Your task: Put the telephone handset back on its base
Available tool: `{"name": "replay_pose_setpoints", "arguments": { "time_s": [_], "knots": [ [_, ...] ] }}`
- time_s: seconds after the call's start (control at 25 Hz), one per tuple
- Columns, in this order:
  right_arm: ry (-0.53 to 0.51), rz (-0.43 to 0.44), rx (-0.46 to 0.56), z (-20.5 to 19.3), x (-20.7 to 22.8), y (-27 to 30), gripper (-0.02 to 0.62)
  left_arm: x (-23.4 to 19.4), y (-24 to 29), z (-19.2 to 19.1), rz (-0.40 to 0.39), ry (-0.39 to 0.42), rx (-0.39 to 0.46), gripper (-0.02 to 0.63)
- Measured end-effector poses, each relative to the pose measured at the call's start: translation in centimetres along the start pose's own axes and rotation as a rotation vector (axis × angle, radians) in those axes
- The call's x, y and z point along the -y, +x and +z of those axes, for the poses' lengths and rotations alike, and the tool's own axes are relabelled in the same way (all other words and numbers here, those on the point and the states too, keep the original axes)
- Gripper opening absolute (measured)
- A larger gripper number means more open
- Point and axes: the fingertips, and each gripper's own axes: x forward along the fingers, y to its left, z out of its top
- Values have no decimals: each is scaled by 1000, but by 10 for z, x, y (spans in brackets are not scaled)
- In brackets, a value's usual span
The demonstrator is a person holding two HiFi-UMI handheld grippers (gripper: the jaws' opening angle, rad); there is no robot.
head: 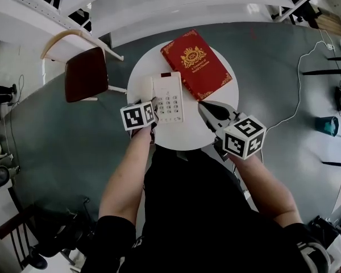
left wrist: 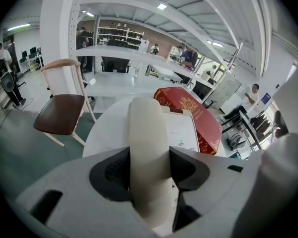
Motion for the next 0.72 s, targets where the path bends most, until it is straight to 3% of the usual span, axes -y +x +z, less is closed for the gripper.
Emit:
{"name": "replay_pose_setpoints", "arguments": {
  "time_s": [0.4,0.72],
  "knots": [
    [6,-7,-5,-4,4,-6,6,0,0,1,-19,-16,-12,216],
    [8,-10,0,-3,6,-5,6,-1,1,2,-28,-84,1,219]
  ]
}}
